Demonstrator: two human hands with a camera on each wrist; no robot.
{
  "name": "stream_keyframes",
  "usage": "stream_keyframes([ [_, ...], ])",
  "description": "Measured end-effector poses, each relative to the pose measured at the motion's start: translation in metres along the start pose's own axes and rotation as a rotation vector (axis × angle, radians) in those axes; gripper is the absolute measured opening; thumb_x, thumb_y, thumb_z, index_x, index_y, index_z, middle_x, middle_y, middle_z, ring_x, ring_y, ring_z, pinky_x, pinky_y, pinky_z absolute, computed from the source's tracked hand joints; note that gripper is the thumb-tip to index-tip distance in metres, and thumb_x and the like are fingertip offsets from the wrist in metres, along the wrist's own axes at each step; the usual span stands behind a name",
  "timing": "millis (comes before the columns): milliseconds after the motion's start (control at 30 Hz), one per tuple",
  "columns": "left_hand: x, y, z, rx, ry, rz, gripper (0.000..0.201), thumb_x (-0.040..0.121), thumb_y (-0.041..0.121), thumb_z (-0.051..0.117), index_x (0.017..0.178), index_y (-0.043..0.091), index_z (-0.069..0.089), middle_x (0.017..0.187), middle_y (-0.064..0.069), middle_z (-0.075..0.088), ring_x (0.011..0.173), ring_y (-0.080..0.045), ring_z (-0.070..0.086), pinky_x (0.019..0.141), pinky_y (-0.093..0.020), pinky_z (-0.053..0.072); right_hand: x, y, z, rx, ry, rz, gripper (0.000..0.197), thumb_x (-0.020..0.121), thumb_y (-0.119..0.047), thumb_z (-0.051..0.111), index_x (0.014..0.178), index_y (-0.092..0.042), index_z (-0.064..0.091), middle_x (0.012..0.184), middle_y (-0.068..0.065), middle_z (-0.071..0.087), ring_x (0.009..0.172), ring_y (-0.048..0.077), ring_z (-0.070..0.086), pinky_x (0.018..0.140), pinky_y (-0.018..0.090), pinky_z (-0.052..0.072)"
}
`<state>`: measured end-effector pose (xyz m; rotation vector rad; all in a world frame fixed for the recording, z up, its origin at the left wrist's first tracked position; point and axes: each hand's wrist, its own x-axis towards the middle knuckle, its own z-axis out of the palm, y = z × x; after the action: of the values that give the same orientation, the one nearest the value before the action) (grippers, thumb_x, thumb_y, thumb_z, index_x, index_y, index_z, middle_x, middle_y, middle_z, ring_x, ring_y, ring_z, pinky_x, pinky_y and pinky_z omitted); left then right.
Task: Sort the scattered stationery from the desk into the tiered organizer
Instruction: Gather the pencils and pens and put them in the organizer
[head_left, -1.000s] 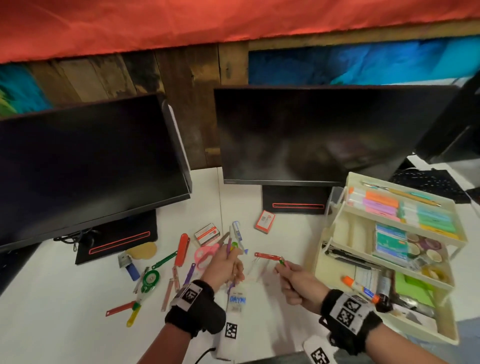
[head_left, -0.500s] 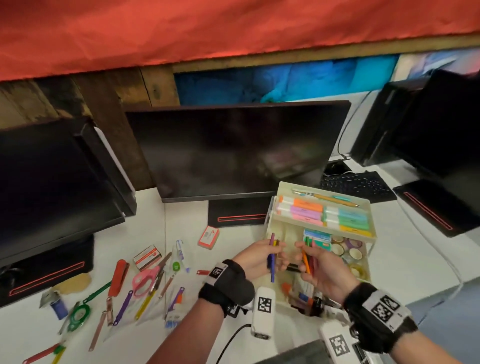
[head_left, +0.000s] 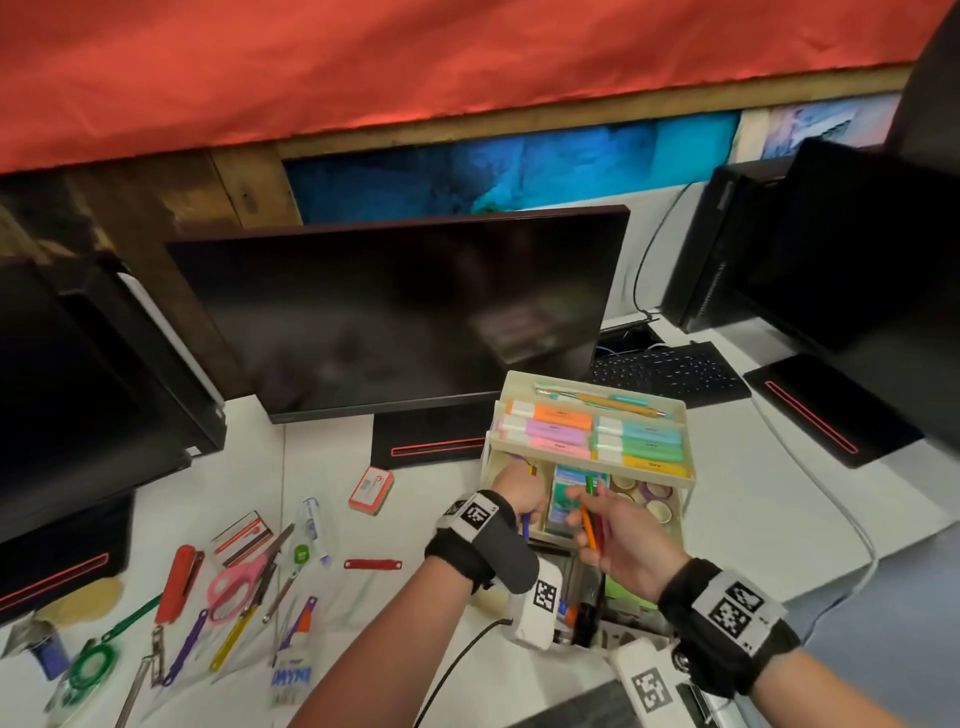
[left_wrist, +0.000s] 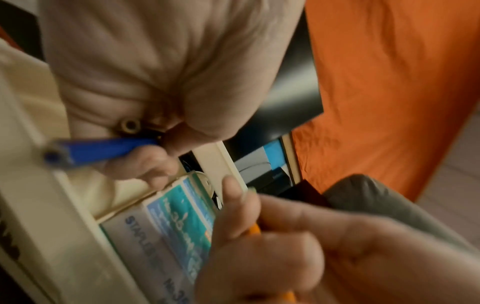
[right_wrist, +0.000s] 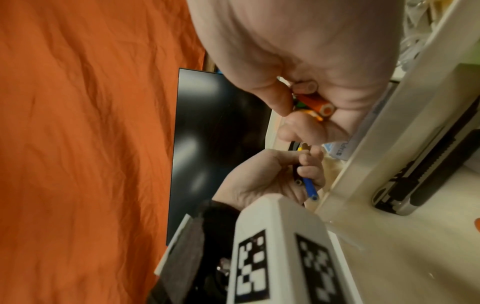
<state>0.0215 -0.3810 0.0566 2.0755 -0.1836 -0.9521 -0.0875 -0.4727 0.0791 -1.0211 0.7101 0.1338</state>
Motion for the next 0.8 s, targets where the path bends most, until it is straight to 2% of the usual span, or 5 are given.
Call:
stream_keyframes([
  [133,-0.006,0.010,0.006,0.216,0.096,0.065,0.015,0.084,-0.003,0.043,0.076,0.005,0.052,0.063,-0.007,0.051,0.072,-0.032,0.064,0.069,-0.039,0.054,0.000,0.000,0.001,-0.012,0.001,0.007,0.018,0.100,-0.013,0.038,0.104,-0.008,0.055,0.062,0.006,0.052,0.043,0.012,0.044,0.035,0.019,0.030],
  [267,0.002,0.006,0.011,0.217,0.138,0.115,0.014,0.091,0.014,0.049,0.094,0.006,0.060,0.090,-0.010,0.066,0.082,-0.024,0.064,0.074,-0.035,0.056,-0.001,0.000,0.001,0.000,-0.009,0.021,0.019,0.100,-0.014,0.037,0.104,-0.008,0.055,0.061,0.005,0.053,0.042,0.012,0.044,0.034,0.019,0.032],
  [533,0.011,-0.004,0.017,0.150,0.197,0.123,0.025,0.087,0.014,0.050,0.111,0.014,0.058,0.114,-0.009,0.061,0.108,-0.028,0.057,0.091,-0.039,0.050,-0.002,0.000,0.006,-0.003,-0.022,0.038,0.018,0.101,-0.015,0.037,0.102,-0.010,0.055,0.059,0.004,0.053,0.042,0.012,0.045,0.034,0.019,0.033],
  [700,-0.003,-0.001,0.011,0.111,0.201,0.121,0.028,0.089,0.002,0.041,0.113,0.003,0.055,0.115,-0.016,0.059,0.107,-0.033,0.057,0.086,-0.033,0.051,-0.003,0.001,0.009,-0.018,-0.026,0.026,0.019,0.101,-0.015,0.037,0.102,-0.010,0.056,0.059,0.004,0.053,0.042,0.011,0.045,0.035,0.019,0.033],
  [800,-0.004,-0.010,0.008,0.094,0.173,0.112,0.025,0.088,0.001,0.039,0.108,0.009,0.053,0.117,-0.017,0.056,0.109,-0.030,0.055,0.077,-0.023,0.047,-0.003,0.001,0.009,-0.014,-0.031,0.021,0.020,0.101,-0.014,0.038,0.102,-0.009,0.057,0.060,0.004,0.053,0.043,0.012,0.045,0.036,0.019,0.033],
])
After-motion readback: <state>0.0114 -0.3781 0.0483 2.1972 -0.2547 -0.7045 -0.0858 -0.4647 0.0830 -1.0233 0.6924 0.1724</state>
